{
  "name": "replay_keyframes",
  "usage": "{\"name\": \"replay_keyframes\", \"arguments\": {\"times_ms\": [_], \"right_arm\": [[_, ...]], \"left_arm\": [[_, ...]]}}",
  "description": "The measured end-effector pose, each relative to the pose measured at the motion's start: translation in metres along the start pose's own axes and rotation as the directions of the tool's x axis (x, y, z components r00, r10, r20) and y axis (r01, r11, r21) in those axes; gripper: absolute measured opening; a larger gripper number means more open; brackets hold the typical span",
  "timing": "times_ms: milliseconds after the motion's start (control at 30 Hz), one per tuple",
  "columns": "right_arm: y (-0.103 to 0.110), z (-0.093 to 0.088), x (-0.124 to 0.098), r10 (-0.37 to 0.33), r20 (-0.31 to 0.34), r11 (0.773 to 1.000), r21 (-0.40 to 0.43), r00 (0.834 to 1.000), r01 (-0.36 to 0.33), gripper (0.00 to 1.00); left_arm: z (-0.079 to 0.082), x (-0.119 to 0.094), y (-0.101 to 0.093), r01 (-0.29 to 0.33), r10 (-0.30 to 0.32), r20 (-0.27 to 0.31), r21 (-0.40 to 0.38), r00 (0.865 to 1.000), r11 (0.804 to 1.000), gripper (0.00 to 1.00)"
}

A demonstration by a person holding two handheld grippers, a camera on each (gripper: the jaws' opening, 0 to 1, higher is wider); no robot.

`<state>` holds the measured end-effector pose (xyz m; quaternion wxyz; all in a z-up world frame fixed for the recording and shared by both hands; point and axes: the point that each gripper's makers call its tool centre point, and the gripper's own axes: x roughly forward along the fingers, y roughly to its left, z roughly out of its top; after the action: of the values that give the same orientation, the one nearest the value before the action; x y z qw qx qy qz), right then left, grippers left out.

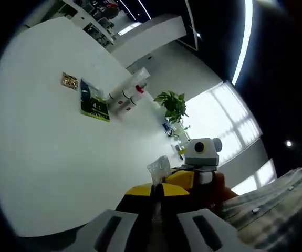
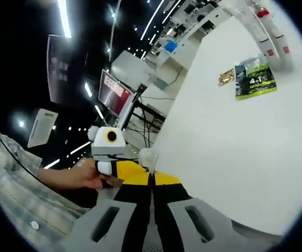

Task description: Arrange the skincare products in the storage area until every visible bottle or jar stands upright without overlapping.

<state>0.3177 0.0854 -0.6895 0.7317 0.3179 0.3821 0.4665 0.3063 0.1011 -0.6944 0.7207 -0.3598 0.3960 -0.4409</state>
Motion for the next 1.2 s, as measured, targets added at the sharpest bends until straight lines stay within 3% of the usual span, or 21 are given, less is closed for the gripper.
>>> {"name": "replay_keyframes", "arguments": {"times_ms": [700,867,933,1200], "right_arm": [[-0.002,0.009,-0.002,-0.003,0.05,0.999,0.04,0.999,0.001,0.0],[-0.008,0.016,-0.006,-0.031,0.085,0.998,0.059,0.996,0.026,0.0],[-0.008,0.019,-0.008,-0.021,0.109,0.996,0.085,0.994,0.011,0.0],[-0.006,0.021,-0.006,-0.004,0.116,0.995,0.098,0.993,-0.007,0.0]], "left_arm": [[0.005,-0.003,0.002,-0.004,0.004,0.024,-0.009,1.0,1.0,0.03],[0.009,-0.006,0.008,-0.034,0.035,0.045,-0.013,0.998,0.999,0.01],[0.014,-0.007,0.006,-0.016,0.018,0.069,-0.042,0.997,0.999,0.01],[0.015,-0.007,0.006,0.005,0.002,0.075,-0.098,0.997,0.995,0.02]]}}
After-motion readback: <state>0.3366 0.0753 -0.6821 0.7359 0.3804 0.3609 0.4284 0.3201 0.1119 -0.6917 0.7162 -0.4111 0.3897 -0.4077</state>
